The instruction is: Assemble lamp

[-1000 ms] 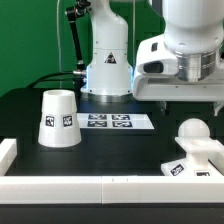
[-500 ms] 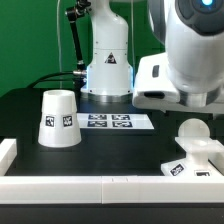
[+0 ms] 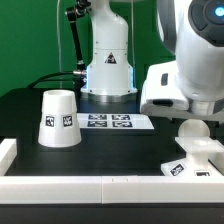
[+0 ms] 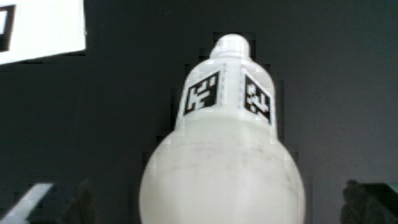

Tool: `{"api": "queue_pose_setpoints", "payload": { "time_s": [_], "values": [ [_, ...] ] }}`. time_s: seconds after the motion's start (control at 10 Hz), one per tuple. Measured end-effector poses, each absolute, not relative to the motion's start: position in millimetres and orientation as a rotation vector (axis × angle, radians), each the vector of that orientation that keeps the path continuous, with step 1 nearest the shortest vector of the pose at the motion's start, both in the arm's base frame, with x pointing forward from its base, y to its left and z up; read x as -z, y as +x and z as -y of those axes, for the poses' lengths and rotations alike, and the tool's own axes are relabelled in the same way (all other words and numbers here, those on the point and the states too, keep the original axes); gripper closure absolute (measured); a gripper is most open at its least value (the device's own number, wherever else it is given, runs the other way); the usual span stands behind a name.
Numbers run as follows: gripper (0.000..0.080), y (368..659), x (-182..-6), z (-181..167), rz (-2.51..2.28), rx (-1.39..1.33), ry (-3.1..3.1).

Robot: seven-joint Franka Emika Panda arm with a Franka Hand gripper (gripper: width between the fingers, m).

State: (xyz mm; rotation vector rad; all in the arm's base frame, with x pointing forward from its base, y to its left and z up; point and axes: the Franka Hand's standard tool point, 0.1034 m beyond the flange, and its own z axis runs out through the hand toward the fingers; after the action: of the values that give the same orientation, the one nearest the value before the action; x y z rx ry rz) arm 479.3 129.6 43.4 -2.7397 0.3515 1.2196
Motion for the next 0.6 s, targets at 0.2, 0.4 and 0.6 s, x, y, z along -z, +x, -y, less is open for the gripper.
{"api": "queue_pose_setpoints", "payload": {
  "time_s": [0.2, 0.4, 0.6],
  "values": [
    [0.0101, 470, -33.0, -134, -0.35, -1.214, -2.748],
    [0.0101, 463, -27.8, -137, -0.345, -1.223, -2.75],
    [0.0101, 463, -23.4, -136, -0.349, -1.208, -2.756]
  ]
}}
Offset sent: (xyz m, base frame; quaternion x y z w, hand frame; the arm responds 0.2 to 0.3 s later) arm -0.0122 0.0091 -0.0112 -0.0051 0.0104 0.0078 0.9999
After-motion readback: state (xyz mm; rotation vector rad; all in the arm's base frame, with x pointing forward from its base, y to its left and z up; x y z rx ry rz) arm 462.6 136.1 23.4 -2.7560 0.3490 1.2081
